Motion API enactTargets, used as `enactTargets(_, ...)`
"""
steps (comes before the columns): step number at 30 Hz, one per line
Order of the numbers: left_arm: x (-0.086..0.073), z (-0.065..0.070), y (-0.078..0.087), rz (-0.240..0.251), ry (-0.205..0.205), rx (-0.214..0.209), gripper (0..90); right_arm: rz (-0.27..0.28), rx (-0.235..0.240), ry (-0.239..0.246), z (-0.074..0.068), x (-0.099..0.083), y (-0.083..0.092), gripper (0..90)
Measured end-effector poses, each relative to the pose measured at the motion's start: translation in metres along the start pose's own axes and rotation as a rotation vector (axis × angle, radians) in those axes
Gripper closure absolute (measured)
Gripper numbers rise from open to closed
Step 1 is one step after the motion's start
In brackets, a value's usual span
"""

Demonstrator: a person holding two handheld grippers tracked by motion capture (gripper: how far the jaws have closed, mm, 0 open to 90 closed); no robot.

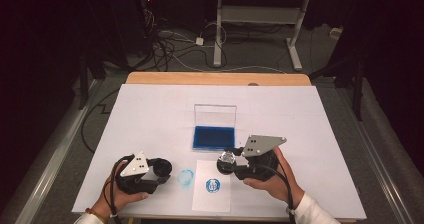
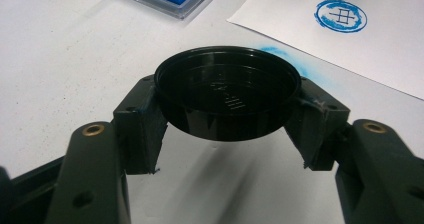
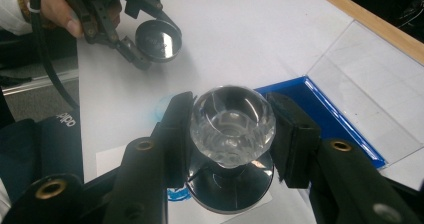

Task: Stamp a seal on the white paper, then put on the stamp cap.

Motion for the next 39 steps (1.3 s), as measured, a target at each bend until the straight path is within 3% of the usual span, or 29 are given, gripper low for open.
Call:
enactTargets(32, -0.002, 0.003, 0.0, -0.003, 0.002, -0.008, 36.6, 0.085, -0.053, -0.015, 0.016, 0.015, 0.03, 56.9)
enactTargets(39, 0.005, 0.005, -0.003, 0.006, -0.009, -0.017, 36.7, 0.105, -0.063, -0.015, 0.017, 0.018, 0.037, 56.9)
Point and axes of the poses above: each handheld gripper's, and its own axes: y roughly backward along the jaws, x roughly out of its top, z roughly to its right, the point moved 9 cm from there along -y, roughly forward along the jaws, and after that the axes turned 8 degrees about x, right-handed, at the moved point
